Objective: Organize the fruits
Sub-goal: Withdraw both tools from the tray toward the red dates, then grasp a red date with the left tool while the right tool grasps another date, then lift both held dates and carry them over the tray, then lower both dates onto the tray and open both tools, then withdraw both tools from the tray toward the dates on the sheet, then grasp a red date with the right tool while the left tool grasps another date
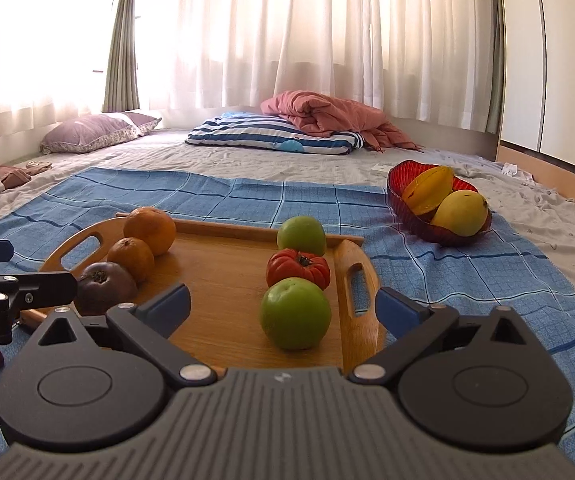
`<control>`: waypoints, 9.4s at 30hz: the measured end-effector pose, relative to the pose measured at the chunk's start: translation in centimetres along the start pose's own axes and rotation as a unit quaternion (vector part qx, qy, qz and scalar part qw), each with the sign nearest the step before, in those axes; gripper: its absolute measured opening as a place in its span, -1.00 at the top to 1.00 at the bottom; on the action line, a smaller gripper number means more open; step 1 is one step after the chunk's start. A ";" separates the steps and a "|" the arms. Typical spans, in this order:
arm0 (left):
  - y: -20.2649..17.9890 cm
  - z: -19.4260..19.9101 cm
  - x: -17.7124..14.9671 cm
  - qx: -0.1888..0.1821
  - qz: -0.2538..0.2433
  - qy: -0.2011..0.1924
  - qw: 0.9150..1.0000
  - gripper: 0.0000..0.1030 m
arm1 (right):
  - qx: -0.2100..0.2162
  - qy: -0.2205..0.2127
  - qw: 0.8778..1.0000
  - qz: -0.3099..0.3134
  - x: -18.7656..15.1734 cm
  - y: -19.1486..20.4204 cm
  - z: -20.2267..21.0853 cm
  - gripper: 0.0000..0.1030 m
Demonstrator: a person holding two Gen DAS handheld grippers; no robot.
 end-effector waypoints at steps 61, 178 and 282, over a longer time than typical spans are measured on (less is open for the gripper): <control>4.0 2.5 -8.7 0.090 -0.025 0.022 0.995 -0.55 | 0.038 0.001 0.999 -0.008 -9.3 4.5 4.1 -0.64; -4.6 -15.3 -1.1 -0.010 0.028 0.166 0.986 0.45 | 0.067 0.084 0.993 -0.039 -5.3 1.9 -5.5 0.39; 0.0 0.7 -7.7 0.003 0.033 0.078 0.996 -0.64 | 0.119 0.022 0.993 0.007 -8.3 5.2 1.9 -0.68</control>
Point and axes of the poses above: each gripper's, at about its wrist camera, not at the fingertips, and z roughly against the way its jaws point, y to its left, x to its top, the point moved 7 cm from there along -z, roughly the way its jaws point, and after that the axes turned 12 degrees about -y, right-handed, at the moved point
